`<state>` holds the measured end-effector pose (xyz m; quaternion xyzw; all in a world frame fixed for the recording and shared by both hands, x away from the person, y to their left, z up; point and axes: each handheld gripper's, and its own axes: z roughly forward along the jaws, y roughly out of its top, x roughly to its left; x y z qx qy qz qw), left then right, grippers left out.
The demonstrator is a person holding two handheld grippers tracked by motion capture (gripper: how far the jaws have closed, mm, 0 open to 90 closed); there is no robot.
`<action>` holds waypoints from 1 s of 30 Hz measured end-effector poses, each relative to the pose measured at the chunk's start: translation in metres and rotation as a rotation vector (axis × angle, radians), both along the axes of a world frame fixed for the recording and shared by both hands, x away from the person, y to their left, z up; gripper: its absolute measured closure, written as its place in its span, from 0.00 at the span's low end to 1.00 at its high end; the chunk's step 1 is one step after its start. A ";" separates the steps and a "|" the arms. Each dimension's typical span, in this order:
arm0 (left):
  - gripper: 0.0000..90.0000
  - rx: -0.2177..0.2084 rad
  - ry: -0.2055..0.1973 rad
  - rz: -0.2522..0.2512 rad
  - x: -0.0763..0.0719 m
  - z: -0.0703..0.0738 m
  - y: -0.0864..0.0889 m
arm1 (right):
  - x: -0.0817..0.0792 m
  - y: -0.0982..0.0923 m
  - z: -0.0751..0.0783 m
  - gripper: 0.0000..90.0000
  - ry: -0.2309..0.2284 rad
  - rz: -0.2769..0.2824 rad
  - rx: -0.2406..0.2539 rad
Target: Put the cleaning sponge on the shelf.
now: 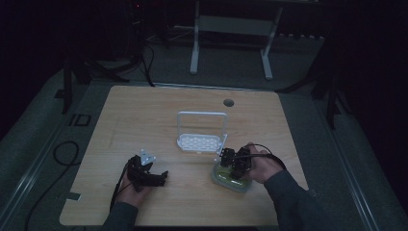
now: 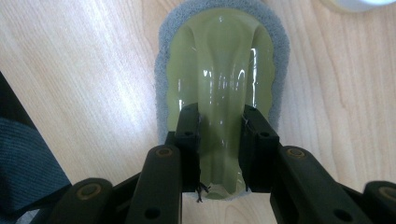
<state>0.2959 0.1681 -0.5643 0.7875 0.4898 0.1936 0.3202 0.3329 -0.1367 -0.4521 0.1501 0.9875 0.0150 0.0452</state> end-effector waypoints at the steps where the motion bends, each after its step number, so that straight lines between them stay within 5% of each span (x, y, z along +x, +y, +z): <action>1: 0.03 0.000 0.000 0.000 0.000 0.000 0.000 | 0.000 0.001 0.001 0.80 -0.002 -0.001 0.002; 30: 0.03 0.001 0.000 0.000 0.000 0.000 0.000 | 0.020 0.018 0.009 0.80 -0.085 0.062 0.013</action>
